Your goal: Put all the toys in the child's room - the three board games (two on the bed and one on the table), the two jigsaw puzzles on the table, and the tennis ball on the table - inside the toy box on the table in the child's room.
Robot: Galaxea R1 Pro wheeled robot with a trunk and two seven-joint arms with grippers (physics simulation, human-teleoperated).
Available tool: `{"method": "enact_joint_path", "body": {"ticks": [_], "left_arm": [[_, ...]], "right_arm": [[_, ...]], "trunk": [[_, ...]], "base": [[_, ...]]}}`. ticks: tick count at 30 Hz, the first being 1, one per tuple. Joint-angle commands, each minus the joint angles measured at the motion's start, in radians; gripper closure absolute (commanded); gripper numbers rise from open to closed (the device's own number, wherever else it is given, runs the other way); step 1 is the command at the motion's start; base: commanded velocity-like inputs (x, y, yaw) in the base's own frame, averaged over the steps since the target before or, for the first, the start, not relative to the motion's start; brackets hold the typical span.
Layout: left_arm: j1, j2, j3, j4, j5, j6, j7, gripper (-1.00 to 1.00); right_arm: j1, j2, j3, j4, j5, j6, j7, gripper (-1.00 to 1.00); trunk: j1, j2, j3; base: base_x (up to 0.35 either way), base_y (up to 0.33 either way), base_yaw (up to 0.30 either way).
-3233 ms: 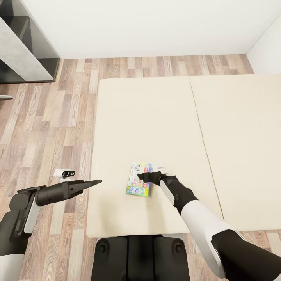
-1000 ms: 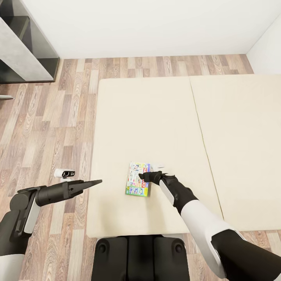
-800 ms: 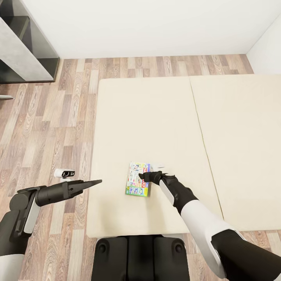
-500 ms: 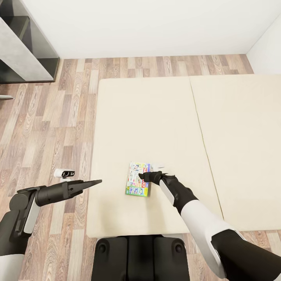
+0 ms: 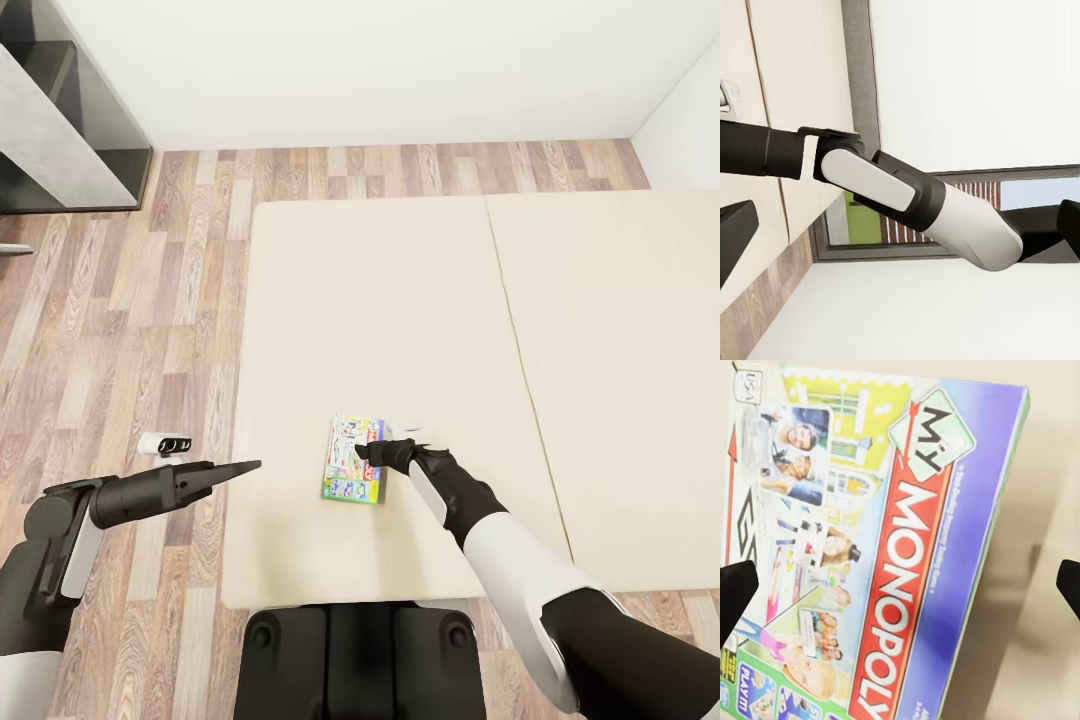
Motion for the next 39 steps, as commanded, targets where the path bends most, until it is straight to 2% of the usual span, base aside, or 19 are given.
{"method": "enact_joint_path", "body": {"ticks": [1, 39], "left_arm": [[0.0, 0.0, 0.0, 0.0, -0.001, 0.011, -0.004, -1.0], [0.0, 0.0, 0.0, 0.0, 0.0, 0.011, -0.004, -1.0]], "right_arm": [[0.0, 0.0, 0.001, -0.001, -0.005, 0.004, 0.0, -1.0], [0.0, 0.0, -0.005, 0.009, -0.007, 0.013, -0.008, -1.0]], "trunk": [[0.001, -0.002, -0.001], [0.001, -0.002, -0.001]], "base": [[0.0, 0.0, 0.0], [0.0, 0.0, 0.0]]}}
